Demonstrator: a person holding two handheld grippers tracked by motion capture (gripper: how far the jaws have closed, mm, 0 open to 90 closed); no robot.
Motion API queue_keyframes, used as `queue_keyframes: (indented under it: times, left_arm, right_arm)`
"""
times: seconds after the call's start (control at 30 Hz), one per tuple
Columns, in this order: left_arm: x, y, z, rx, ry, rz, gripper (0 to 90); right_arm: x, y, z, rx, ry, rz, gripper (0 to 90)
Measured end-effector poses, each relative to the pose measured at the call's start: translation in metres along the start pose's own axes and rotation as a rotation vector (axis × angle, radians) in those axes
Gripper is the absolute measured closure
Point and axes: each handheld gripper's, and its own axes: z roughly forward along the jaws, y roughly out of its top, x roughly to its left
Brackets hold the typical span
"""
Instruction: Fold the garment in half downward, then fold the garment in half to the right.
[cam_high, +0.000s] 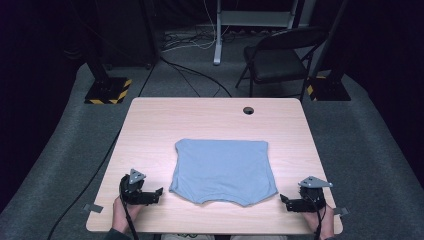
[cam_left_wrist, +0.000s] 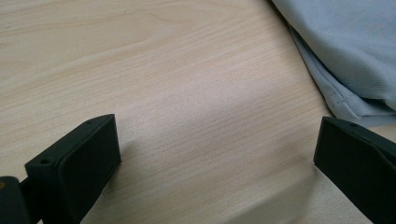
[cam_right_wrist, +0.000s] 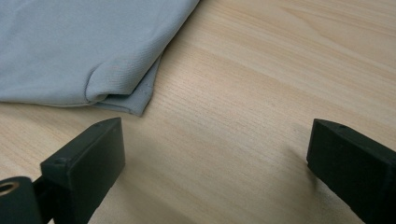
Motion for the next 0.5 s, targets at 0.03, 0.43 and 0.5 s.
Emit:
queue_keyframes:
  times: [0.03, 0.43, 0.5]
  left_arm:
    - [0.0000, 0.0000, -0.0001, 0.000, 0.001, 0.000, 0.1]
    - [0.0010, 0.0007, -0.0008, 0.002, 0.010, -0.008, 0.2]
    - [0.0003, 0.0022, -0.0005, 0.000, 0.012, -0.005, 0.2]
  right_arm:
    - [0.0000, 0.0000, 0.0002, 0.001, 0.000, 0.000, 3.6]
    - [0.0010, 0.0014, 0.0021, 0.005, -0.004, -0.008, 3.6]
    - [0.0011, 0.0013, 0.0017, 0.005, -0.003, -0.006, 3.6]
